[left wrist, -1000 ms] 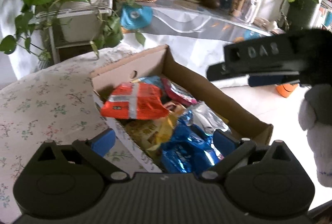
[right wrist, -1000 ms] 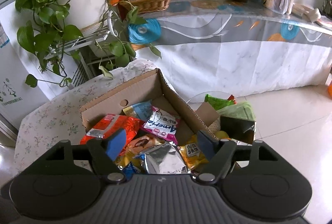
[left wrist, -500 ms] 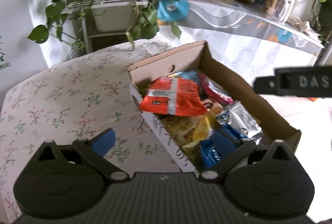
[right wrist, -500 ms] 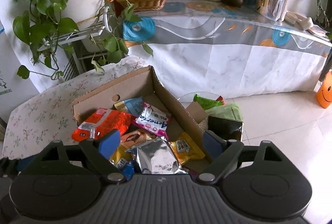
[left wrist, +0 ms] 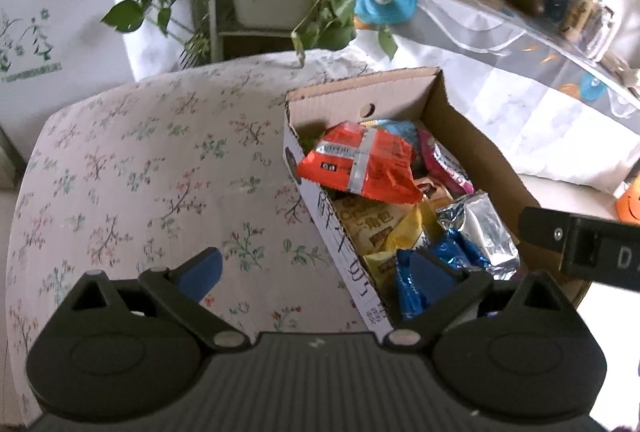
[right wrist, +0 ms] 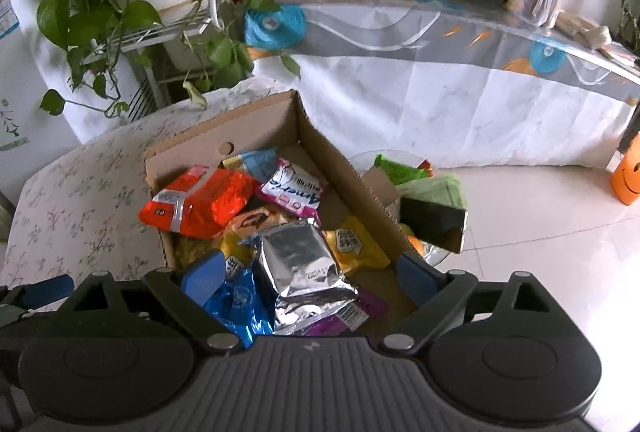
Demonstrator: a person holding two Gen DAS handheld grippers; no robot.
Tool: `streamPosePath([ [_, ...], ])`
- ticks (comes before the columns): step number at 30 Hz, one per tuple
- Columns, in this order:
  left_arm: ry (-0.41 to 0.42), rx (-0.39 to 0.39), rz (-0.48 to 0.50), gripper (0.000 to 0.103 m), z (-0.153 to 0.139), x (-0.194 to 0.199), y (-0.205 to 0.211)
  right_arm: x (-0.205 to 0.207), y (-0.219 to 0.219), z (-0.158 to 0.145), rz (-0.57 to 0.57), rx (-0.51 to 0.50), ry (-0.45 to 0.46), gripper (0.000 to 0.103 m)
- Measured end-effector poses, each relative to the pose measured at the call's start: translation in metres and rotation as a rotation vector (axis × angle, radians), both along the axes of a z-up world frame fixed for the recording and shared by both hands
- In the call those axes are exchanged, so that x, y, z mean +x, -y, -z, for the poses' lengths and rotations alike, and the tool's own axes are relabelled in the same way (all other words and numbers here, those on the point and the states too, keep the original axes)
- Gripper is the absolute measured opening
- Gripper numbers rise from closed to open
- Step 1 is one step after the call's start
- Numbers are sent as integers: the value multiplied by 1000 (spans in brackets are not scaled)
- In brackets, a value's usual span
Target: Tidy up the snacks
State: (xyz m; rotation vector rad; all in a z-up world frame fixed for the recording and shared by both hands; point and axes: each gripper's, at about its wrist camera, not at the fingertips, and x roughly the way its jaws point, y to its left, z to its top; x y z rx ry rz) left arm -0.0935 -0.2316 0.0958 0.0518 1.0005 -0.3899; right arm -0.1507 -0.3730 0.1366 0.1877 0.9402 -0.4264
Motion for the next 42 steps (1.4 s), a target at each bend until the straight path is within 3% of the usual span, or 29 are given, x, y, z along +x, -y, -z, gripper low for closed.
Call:
streamPosePath([
  [7, -50, 48, -57, 100, 3, -2, 10, 0, 12, 5, -10, 86, -27, 102],
  [16, -61, 78, -102, 100, 2, 1, 20, 6, 28, 7, -2, 127, -34, 103],
  [42, -75, 104, -110, 101, 4, 2, 32, 13, 32, 9, -12, 99, -39, 103],
])
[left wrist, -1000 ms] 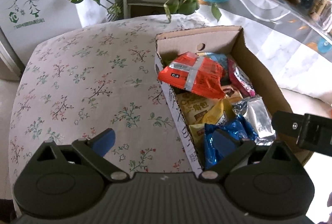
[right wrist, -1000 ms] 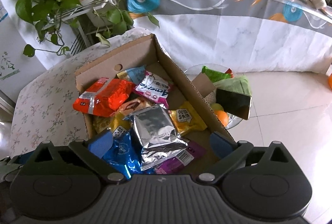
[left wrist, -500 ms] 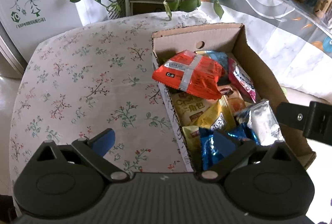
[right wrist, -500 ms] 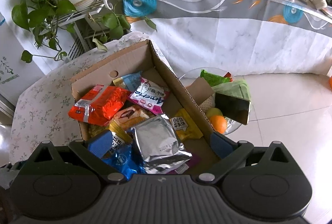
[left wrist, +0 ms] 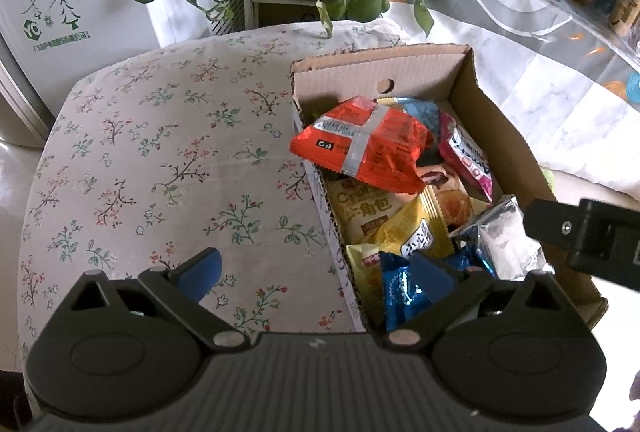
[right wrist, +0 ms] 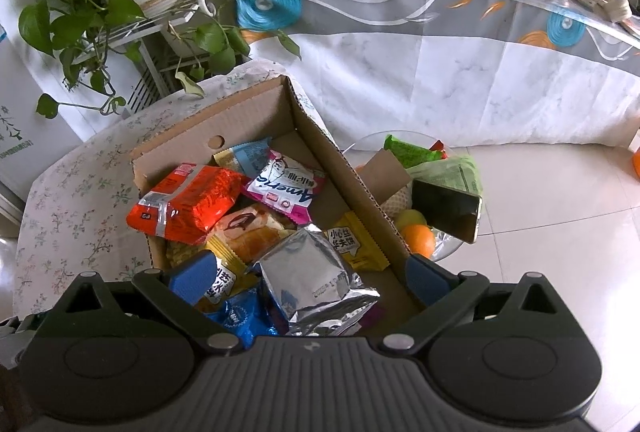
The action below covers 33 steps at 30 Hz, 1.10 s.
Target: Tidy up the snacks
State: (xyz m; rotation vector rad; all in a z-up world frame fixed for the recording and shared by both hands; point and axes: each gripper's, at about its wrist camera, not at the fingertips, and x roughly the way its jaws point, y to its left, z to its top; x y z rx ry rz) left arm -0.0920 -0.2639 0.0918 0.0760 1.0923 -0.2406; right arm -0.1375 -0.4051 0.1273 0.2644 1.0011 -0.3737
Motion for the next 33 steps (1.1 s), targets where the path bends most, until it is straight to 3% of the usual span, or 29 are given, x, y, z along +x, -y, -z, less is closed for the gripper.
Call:
streamPosePath([
  [33, 10, 34, -17, 100, -5, 6, 0, 3, 3, 5, 15, -49, -35, 103],
])
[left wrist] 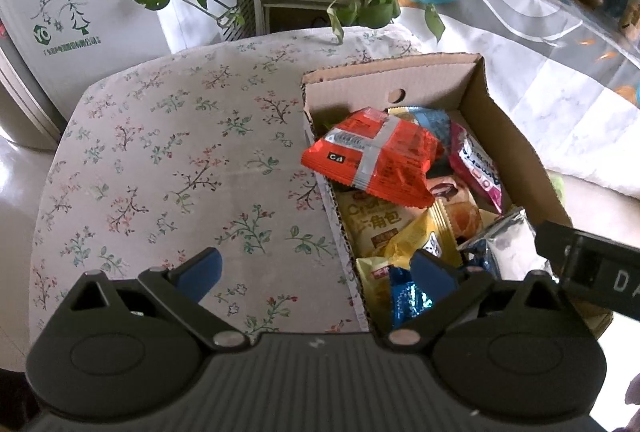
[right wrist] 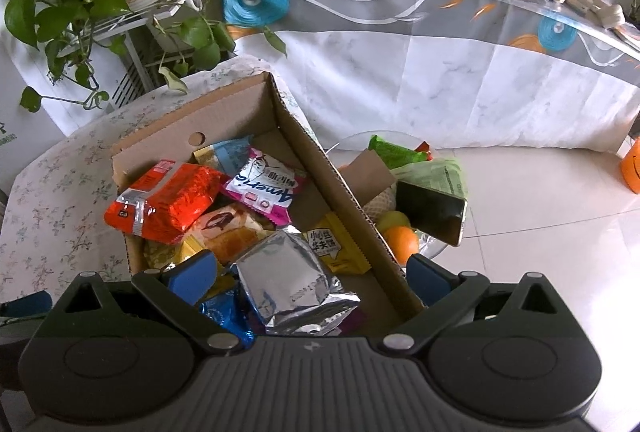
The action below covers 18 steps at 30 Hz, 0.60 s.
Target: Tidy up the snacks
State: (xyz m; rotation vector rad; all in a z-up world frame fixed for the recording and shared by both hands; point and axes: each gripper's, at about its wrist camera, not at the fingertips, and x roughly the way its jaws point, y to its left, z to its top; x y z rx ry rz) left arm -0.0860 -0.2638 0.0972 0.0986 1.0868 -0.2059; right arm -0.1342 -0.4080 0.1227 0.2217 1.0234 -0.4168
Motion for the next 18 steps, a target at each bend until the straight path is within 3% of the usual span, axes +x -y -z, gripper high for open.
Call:
streamPosePath([
  [5, 13, 26, 16, 100, -1, -1, 1, 1, -1, 2, 5, -47, -20, 103],
  [18, 40, 51, 31, 100, -4, -4, 1, 1, -1, 3, 2, -54, -24, 103],
])
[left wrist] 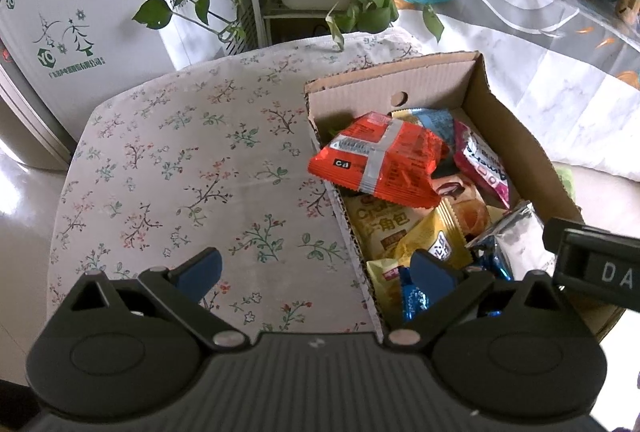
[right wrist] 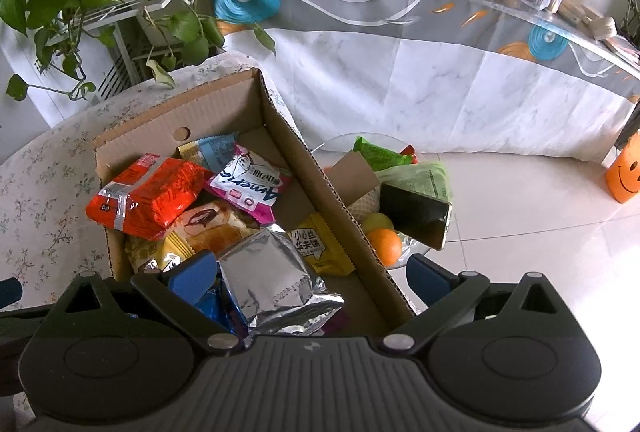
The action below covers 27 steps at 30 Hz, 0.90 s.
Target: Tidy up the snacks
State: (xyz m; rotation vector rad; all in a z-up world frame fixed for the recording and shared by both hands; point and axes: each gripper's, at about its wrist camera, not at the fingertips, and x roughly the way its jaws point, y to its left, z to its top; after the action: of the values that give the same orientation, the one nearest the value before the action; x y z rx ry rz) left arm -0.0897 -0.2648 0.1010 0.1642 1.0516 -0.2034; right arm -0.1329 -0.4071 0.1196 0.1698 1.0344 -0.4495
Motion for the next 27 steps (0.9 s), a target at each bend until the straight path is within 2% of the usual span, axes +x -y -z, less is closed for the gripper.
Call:
streamPosePath([
  [27, 49, 5, 85, 100, -11, -8, -8, 3, -8, 1, -29, -29, -17, 103],
])
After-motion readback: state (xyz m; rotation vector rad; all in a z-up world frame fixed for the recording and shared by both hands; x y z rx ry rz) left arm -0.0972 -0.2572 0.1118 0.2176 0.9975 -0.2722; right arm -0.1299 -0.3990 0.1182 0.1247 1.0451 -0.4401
